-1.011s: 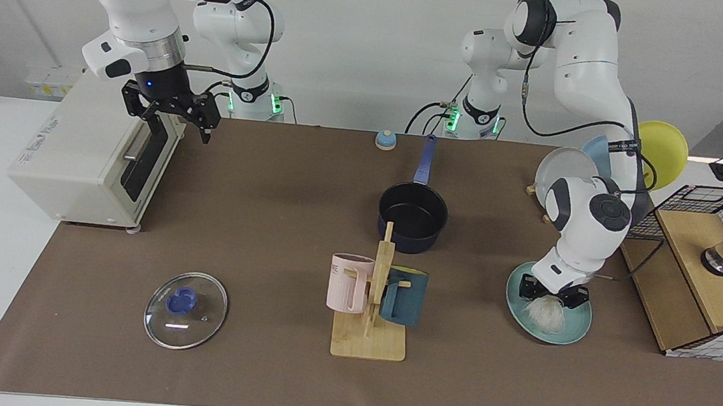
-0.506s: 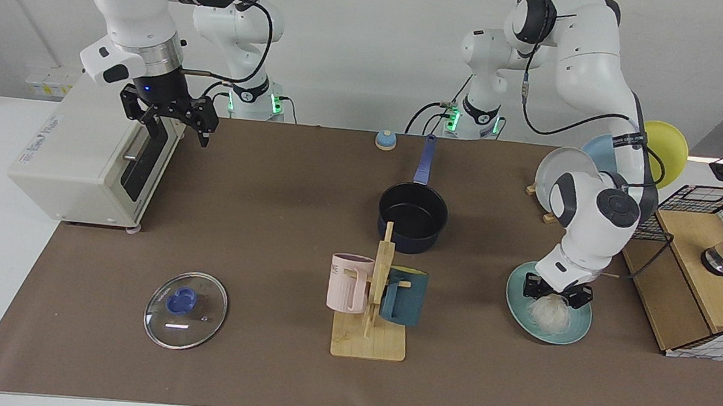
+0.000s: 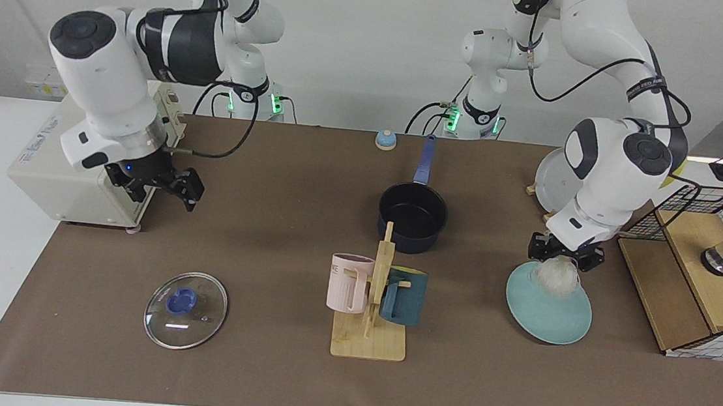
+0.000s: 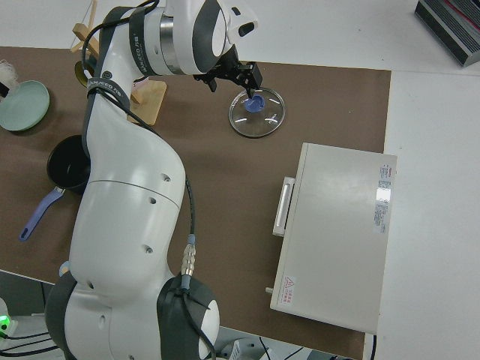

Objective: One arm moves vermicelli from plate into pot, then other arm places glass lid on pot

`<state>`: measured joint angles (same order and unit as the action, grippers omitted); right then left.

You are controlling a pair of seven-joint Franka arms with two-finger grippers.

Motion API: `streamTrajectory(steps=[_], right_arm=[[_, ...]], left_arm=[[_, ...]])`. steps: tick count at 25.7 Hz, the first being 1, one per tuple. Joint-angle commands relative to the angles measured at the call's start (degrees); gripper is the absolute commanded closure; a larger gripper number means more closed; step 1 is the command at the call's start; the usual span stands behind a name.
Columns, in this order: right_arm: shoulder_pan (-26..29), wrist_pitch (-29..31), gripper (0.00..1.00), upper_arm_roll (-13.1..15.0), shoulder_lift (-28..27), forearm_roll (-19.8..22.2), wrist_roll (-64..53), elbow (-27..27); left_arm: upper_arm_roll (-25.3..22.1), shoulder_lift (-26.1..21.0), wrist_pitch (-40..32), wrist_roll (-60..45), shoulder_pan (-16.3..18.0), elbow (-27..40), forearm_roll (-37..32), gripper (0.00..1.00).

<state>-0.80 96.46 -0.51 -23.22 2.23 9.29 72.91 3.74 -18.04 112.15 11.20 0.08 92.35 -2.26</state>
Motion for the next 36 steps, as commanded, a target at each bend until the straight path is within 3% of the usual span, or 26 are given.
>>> streamTrajectory(steps=[1, 5, 11, 17, 21, 31, 36], right_arm=[[0.88, 2.23, 0.01, -0.37, -11.4, -0.04, -1.91, -10.15], [1.06, 8.12, 0.01, -0.28, -14.66, 1.63, -1.91, -10.16], [0.97, 11.12, 0.01, -0.37, -16.68, 2.07, -1.73, -9.1], [0.88, 16.65, 0.01, -0.46, -16.77, 1.72, -1.38, -5.42], [0.53, 18.24, 0.01, -0.46, -16.77, 1.28, -1.29, -3.83], [0.8, 21.58, 0.01, -0.37, -18.0, 1.55, -0.68, -3.56], [0.97, 23.69, 0.01, -0.46, -18.27, 1.28, -0.68, -0.84]], left_arm=[[-0.14, 5.02, -2.73, -3.55, -2.36, 5.63, 1.74, 1.0], [1.26, 8.01, -1.14, -8.46, -4.03, 9.86, 2.35, 1.0], [5.3, 10.91, -0.8, -17.6, -6.23, 13.82, 2.0, 1.0], [11.8, 11.0, -0.09, -31.75, -8.51, 14.17, 1.47, 1.0], [15.76, 10.83, 4.38, -38.08, -8.78, 16.71, 0.95, 1.0], [16.21, 10.48, 11.42, -39.24, -10.27, 23.13, -0.2, 1.0], [16.3, 10.74, 14.14, -39.33, -11.32, 26.47, -0.2, 1.0]])
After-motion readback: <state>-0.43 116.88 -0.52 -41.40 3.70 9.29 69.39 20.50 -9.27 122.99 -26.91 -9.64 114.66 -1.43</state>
